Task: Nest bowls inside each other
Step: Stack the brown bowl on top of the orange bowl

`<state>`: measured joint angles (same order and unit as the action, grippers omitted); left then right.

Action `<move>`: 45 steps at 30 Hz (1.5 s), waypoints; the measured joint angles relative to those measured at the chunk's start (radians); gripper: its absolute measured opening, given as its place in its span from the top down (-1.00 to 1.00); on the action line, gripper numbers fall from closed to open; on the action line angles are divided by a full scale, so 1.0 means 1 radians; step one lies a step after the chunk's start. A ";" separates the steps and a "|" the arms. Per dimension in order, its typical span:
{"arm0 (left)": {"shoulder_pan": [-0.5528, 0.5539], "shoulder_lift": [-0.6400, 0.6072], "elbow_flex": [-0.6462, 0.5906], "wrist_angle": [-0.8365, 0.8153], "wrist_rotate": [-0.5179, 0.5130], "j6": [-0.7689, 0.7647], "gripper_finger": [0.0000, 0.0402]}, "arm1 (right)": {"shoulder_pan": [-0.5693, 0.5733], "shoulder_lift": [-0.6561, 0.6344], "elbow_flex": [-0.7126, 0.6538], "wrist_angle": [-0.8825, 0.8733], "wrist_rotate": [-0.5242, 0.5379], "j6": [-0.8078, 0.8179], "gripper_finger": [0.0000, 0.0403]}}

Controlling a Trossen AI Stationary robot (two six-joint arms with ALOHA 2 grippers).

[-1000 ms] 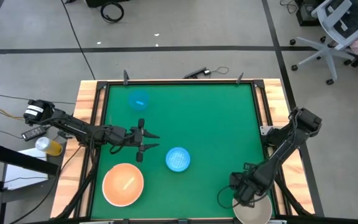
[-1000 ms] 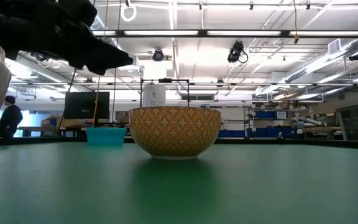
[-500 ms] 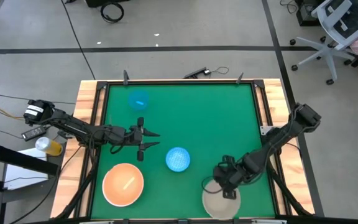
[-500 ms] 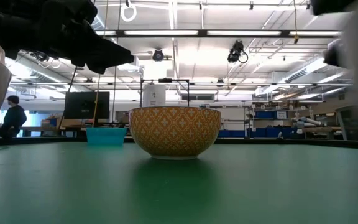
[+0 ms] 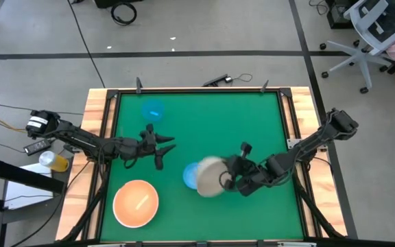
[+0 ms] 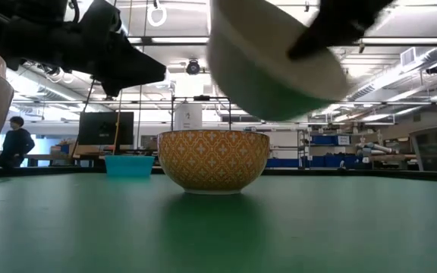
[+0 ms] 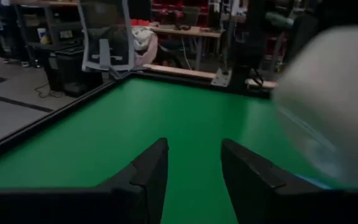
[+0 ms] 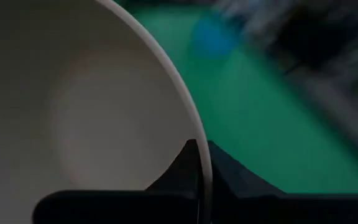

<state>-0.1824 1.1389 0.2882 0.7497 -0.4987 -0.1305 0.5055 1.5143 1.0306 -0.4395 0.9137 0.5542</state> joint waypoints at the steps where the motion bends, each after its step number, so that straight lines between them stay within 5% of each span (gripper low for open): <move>1: 0.005 0.000 0.000 0.002 0.000 -0.001 0.21 | -0.013 0.005 0.000 0.035 0.072 -0.035 0.91; 10: 0.024 0.000 0.000 -0.005 0.002 -0.014 -0.33 | -0.164 0.075 0.000 0.524 0.519 -0.418 0.92; 15: 0.042 0.000 0.000 0.031 -0.027 -0.039 -0.50 | -0.238 0.169 0.000 0.800 0.511 -0.563 0.92; 26: 0.052 0.000 0.000 0.052 -0.170 -0.042 -0.49 | -0.285 0.379 0.003 1.298 0.474 -0.805 0.92; 31: 0.051 0.000 0.000 0.045 -0.215 -0.026 -0.17 | -0.276 0.411 0.033 1.324 0.376 -0.860 0.88; 38: 0.052 0.000 0.002 0.052 -0.273 0.017 0.83 | -0.232 0.401 0.093 1.320 0.299 -0.906 0.66; 45: 0.044 -0.094 0.007 -0.036 -0.212 0.022 0.96 | -0.122 0.363 0.213 1.300 0.274 -1.133 0.30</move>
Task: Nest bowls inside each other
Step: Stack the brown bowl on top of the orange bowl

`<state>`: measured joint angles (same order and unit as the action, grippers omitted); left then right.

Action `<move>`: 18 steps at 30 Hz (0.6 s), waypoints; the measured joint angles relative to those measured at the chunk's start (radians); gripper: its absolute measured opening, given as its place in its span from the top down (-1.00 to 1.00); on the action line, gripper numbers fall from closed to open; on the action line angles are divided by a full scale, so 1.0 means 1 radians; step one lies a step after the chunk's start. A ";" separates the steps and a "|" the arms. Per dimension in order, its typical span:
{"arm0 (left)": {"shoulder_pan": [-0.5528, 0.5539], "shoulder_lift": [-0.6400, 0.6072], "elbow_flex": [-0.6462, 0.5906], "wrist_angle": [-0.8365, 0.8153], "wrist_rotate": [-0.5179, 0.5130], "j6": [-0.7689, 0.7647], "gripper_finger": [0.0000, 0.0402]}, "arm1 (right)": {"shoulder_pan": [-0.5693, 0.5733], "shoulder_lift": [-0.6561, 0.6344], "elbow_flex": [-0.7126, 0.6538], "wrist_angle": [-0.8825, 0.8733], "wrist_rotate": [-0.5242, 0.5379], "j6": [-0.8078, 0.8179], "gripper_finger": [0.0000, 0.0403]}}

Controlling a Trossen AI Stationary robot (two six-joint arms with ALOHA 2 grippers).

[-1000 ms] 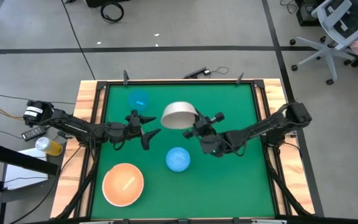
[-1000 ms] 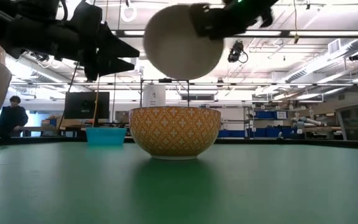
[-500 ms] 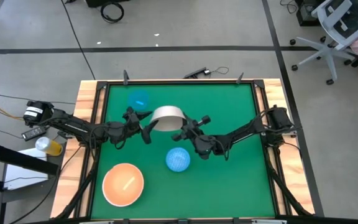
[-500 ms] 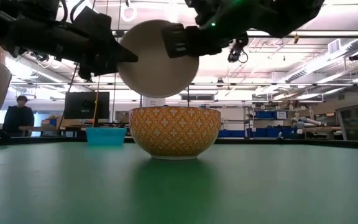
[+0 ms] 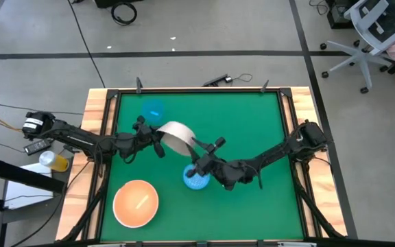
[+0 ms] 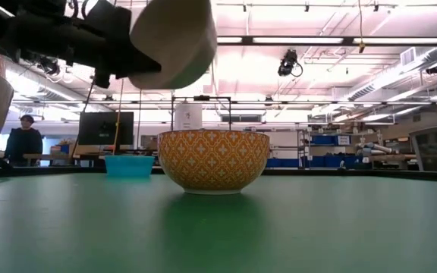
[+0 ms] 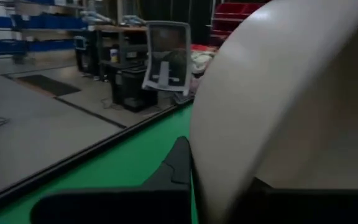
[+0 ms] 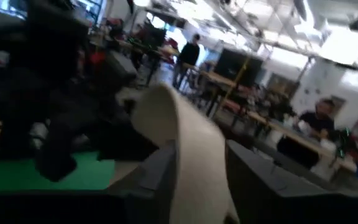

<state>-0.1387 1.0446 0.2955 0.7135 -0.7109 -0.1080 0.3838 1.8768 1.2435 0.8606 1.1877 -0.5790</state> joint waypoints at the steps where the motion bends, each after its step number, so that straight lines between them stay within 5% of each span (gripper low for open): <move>1: 0.000 -0.023 -0.001 -0.036 -0.008 0.015 0.97 | 0.017 -0.010 0.014 0.005 0.023 -0.035 0.25; 9: 0.003 -0.230 0.046 -0.441 0.011 0.028 0.99 | 0.106 -0.125 0.031 -0.017 0.148 -0.100 0.10; 18: -0.032 -0.271 0.467 -1.396 0.363 -0.151 1.00 | 0.174 -0.178 -0.006 -0.092 0.305 -0.095 0.10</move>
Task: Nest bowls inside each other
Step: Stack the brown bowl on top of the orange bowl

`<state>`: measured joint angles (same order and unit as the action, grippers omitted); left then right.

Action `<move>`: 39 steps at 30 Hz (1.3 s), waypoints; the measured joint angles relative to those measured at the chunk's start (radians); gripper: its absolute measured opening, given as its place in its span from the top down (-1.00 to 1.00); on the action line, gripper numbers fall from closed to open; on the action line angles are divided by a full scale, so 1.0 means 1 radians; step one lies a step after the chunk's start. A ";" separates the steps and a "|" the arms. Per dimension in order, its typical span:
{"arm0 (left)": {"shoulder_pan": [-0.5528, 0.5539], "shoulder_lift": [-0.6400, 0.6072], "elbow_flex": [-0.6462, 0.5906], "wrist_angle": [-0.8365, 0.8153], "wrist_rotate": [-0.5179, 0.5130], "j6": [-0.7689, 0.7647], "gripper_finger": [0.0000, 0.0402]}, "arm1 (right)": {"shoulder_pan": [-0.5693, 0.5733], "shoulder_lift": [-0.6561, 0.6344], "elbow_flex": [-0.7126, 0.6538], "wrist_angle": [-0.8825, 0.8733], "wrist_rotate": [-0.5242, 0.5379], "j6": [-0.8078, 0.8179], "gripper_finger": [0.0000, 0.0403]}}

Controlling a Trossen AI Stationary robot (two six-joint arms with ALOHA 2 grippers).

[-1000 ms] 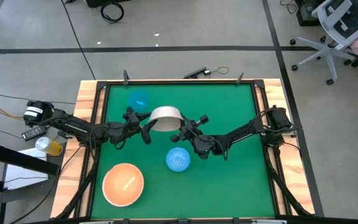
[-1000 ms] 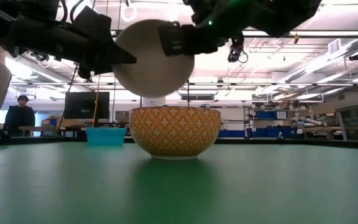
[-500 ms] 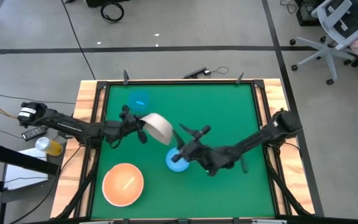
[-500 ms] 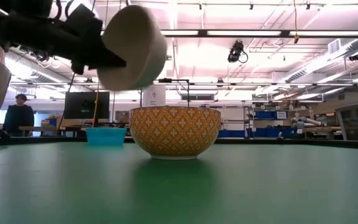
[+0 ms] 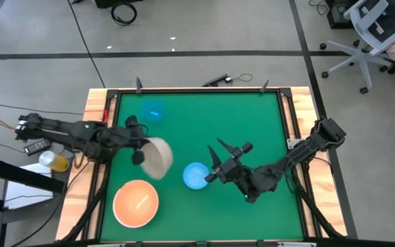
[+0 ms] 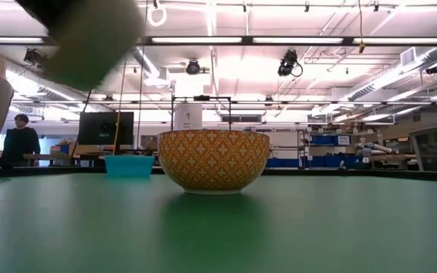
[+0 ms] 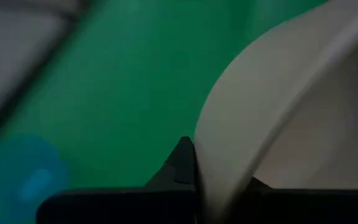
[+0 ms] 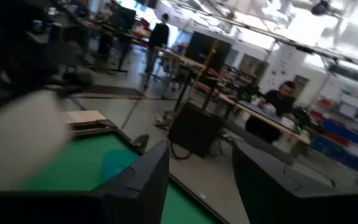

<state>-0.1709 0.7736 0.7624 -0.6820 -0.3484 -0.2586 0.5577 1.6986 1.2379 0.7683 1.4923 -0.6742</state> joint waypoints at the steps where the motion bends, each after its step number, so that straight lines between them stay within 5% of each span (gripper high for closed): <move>1: -0.003 0.007 0.052 -0.080 0.052 -0.024 1.00 | 0.003 -0.002 0.000 0.002 0.030 0.001 0.10; 7: -0.030 0.060 0.249 -0.371 0.317 -0.238 1.00 | -0.004 0.000 -0.044 -0.007 0.048 0.079 0.10; 15: -0.191 0.178 0.127 -0.390 0.490 -0.444 1.00 | -0.066 0.000 -0.141 -0.017 -0.057 0.239 0.13; 22: -0.309 0.321 0.077 -0.344 0.499 -0.580 0.96 | -0.139 0.000 -0.236 -0.023 -0.106 0.352 0.14; 32: -0.374 0.464 0.077 -0.244 0.540 -0.585 0.40 | -0.239 0.000 -0.343 -0.079 -0.333 0.658 0.14; 39: -0.369 0.440 0.083 -0.248 0.617 -0.587 -0.09 | -0.352 0.000 -0.346 -0.338 -0.669 0.962 0.12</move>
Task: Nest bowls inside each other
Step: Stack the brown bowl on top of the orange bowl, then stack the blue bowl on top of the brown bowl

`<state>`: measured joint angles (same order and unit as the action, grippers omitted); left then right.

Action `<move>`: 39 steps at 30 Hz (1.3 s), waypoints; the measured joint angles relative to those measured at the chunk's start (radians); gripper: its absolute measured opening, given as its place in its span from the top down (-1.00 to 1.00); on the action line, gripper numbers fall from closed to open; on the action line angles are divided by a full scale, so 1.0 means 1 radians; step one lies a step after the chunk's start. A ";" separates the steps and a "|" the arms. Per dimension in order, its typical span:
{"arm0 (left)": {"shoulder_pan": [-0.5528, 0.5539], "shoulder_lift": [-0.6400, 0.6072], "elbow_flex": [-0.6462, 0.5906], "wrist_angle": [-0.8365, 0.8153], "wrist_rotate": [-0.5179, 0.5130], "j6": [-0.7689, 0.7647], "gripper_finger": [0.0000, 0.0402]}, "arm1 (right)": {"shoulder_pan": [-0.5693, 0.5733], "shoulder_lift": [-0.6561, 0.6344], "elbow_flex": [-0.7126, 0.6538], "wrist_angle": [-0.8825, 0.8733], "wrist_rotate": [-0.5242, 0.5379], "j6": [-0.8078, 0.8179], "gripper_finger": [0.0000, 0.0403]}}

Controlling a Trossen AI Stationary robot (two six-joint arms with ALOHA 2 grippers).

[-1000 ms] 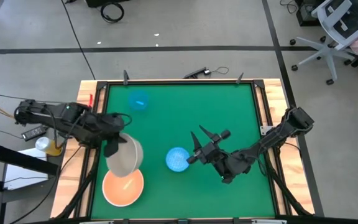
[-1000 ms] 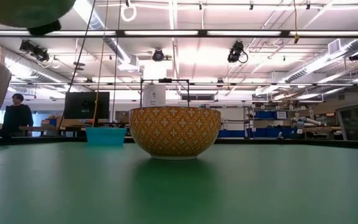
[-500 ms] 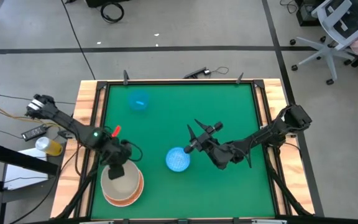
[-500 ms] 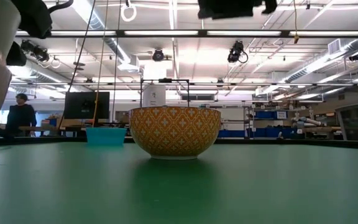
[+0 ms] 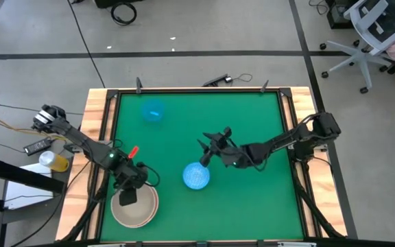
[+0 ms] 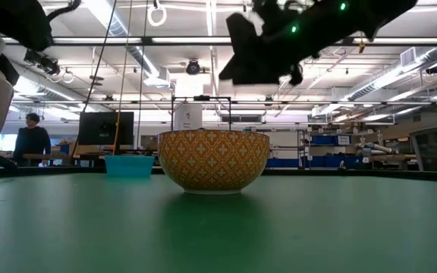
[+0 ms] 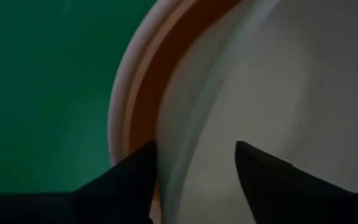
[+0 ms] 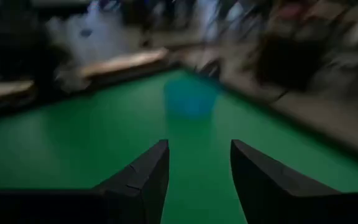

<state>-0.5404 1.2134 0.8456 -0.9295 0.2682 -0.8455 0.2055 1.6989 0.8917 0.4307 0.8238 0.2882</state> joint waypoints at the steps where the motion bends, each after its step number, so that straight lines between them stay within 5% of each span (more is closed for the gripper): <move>1: 0.000 -0.010 0.005 -0.002 0.000 0.000 -0.14 | -0.018 0.000 0.000 -0.034 -0.068 0.035 0.12; 6: -0.006 -0.051 0.038 0.008 -0.005 0.008 -0.28 | -0.088 0.000 0.000 -0.128 -0.373 0.161 0.12; 12: -0.019 -0.054 0.019 0.011 -0.073 0.000 -0.30 | -0.103 0.000 0.000 -0.141 -0.391 0.192 0.12; 24: 0.011 -0.092 0.028 -0.048 0.021 -0.003 -0.30 | -0.102 0.000 0.000 -0.136 -0.431 0.229 0.13; 31: 0.032 -0.191 0.066 -0.048 -0.180 0.078 -0.30 | -0.079 0.005 0.001 -0.103 -0.463 0.242 0.13; 39: 0.042 -0.248 0.066 0.055 -0.681 0.285 -0.30 | -0.030 0.302 0.205 -0.015 -0.486 0.221 0.13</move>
<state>-0.4980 0.9659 0.9119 -0.8749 -0.4129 -0.5601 0.1755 2.0004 1.0965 0.4156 0.3376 0.5090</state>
